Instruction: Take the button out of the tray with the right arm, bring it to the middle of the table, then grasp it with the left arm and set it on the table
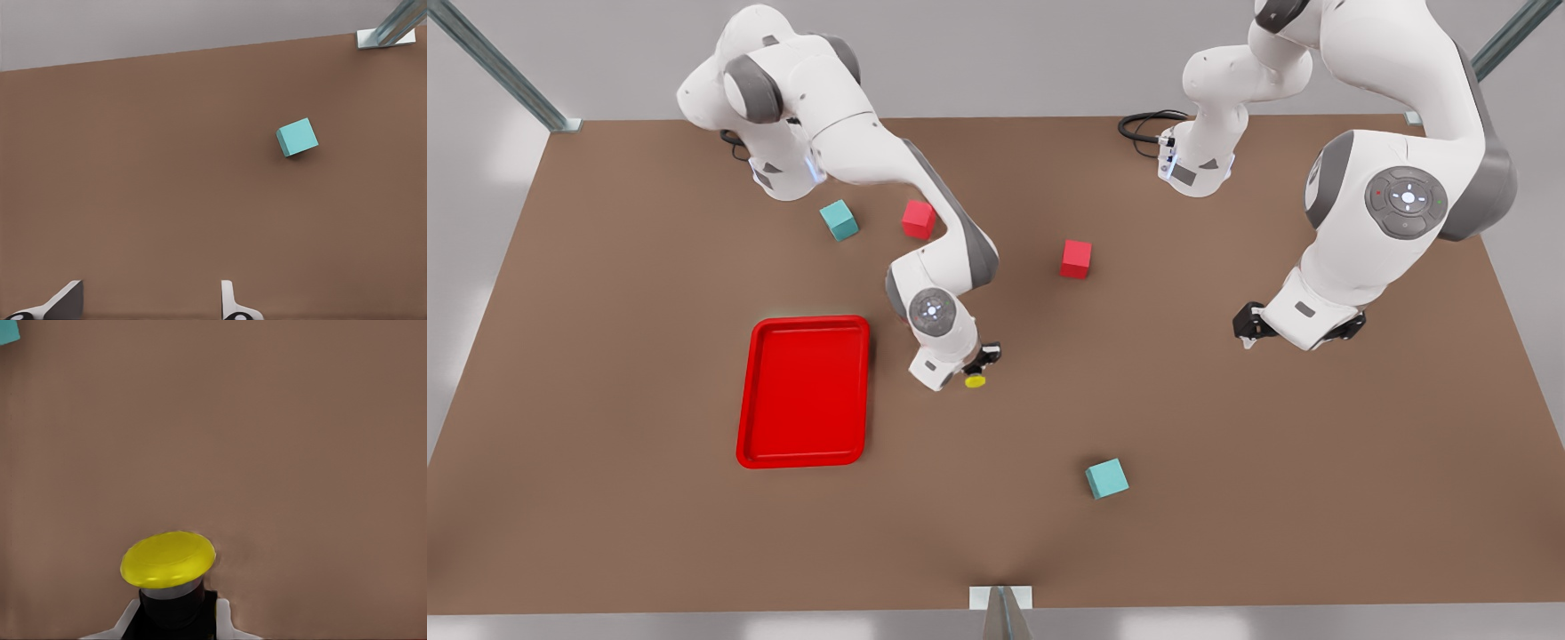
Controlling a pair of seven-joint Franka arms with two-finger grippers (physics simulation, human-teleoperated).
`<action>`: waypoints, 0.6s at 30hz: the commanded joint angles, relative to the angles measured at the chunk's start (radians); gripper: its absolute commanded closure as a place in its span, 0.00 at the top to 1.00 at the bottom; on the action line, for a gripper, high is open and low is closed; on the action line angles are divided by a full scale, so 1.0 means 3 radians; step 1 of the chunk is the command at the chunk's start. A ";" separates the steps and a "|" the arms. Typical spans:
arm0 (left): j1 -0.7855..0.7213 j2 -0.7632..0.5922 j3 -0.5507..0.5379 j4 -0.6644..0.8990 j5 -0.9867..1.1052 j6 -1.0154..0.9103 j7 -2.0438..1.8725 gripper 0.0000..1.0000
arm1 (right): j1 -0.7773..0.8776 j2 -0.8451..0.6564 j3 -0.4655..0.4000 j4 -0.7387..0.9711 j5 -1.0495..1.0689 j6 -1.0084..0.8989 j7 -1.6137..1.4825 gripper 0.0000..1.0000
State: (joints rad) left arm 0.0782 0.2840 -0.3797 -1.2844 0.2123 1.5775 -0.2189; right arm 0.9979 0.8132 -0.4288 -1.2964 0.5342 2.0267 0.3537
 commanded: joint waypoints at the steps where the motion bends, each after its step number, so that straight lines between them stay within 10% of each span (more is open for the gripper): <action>1: 0.0000 -0.0006 -0.0002 0.0002 0.0003 -0.0002 -0.0001 1.00 | 0.0227 0.0310 -0.0166 0.0307 0.0694 -0.0446 0.1086 0.40; 9: -0.0184 0.0055 -0.0008 0.0063 0.0003 0.0023 -0.0017 1.00 | 0.0089 0.1267 -0.0181 0.1473 0.1471 0.0710 0.1296 0.45; 10: -0.0148 0.0122 0.0038 0.0017 -0.0007 -0.0048 0.0004 1.00 | 0.0059 0.1354 -0.0181 0.1545 0.1532 0.0796 0.1377 0.86; 11: 0.0229 0.0188 0.0044 0.0017 -0.0358 -0.0094 0.0019 1.00 | 0.0008 0.1359 -0.0181 0.1570 0.1589 0.0889 0.1608 1.00; 15: 0.0379 0.0398 0.0054 0.0012 -0.0590 -0.0309 -0.0007 1.00 | -0.0069 0.0839 -0.0141 0.1362 0.1462 0.0526 0.1481 1.00; 17: 0.0399 0.0429 0.0059 -0.0009 -0.0534 -0.0268 -0.0022 1.00 | -0.1229 -0.0251 0.1388 0.0283 -0.0103 0.0465 0.1281 1.00; 18: 0.0363 0.0429 0.0059 -0.0009 -0.0524 -0.0263 -0.0017 1.00 | -0.1715 -0.0736 0.1516 -0.0275 -0.0369 0.0127 0.0806 1.00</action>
State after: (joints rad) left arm 0.1834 0.4157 -0.3609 -1.2858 0.0681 1.5189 -0.2199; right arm 0.5786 0.6790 -0.0569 -1.2968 0.6684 2.1527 0.6010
